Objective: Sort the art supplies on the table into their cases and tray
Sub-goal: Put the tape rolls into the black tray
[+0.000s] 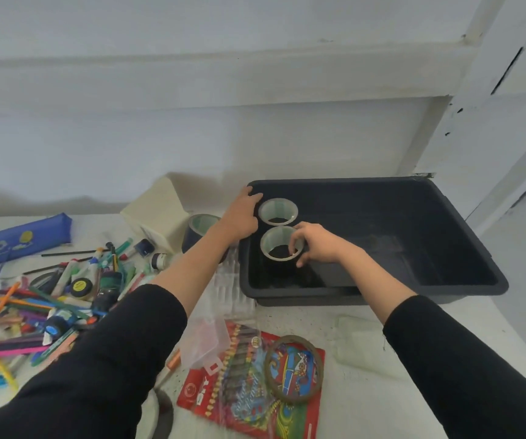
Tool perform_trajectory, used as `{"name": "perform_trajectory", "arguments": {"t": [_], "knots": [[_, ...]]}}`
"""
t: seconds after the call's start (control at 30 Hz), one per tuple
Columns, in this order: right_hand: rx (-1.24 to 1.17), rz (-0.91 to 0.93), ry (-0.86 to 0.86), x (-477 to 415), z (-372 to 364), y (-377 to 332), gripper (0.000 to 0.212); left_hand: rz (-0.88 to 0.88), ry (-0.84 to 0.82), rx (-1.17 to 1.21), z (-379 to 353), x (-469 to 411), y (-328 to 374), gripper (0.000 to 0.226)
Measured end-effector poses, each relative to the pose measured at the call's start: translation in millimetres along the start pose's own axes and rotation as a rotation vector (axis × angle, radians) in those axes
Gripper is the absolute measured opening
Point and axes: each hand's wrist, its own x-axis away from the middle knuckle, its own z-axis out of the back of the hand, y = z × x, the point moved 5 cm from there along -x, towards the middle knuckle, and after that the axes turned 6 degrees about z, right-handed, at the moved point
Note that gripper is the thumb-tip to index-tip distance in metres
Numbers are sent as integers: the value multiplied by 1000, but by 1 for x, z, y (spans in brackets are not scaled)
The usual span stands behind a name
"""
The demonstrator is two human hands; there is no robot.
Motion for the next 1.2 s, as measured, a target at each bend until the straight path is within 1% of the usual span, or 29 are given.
{"name": "perform_trajectory", "arguments": {"t": [0.1, 0.17, 0.3, 0.37, 0.43, 0.53, 0.6, 0.63, 0.73, 0.8, 0.87, 0.9, 0.97, 1.03, 1.1, 1.13, 1.2], "knots": [[-57, -5, 67, -1, -5, 0, 45, 29, -26, 1, -4, 7, -3, 63], [-82, -17, 109, 0, -11, 2, 49, 32, -11, 11, -4, 9, -3, 62], [-31, -25, 154, 3, -12, 1, 51, 64, -28, 31, -2, 16, -1, 61], [-10, -19, 145, 5, -13, 0, 49, 78, -31, 137, 0, 25, 4, 69], [-4, -12, 140, 7, -12, -1, 53, 91, -30, 264, 6, 38, 7, 73], [37, -89, 206, 6, -3, -8, 59, 87, 37, 348, 21, 61, -1, 61], [43, -135, 303, 3, 5, -21, 56, 72, 100, 401, 33, 81, -13, 48], [39, -135, 359, 0, 8, -33, 51, 65, 123, 419, 38, 93, -20, 43], [43, -41, 494, -11, 11, -83, 31, 61, 217, 449, 56, 131, -43, 34], [28, 43, 503, -21, 4, -115, 26, 105, 292, 435, 68, 156, -64, 30], [11, 59, 494, -33, -7, -137, 26, 145, 324, 333, 78, 174, -86, 22], [11, 48, 494, -38, -14, -145, 27, 160, 299, 266, 81, 182, -96, 17], [37, 4, 476, -47, -27, -153, 32, 203, 154, 160, 80, 191, -113, 12], [60, -74, 412, -54, -41, -156, 42, 224, -26, 81, 73, 198, -121, 19], [104, -149, 348, -59, -52, -156, 47, 231, -149, 108, 62, 204, -120, 31], [122, -168, 339, -61, -55, -157, 46, 233, -173, 118, 55, 205, -120, 35], [115, -184, 359, -62, -58, -160, 41, 198, -170, -11, 43, 204, -118, 38]]}}
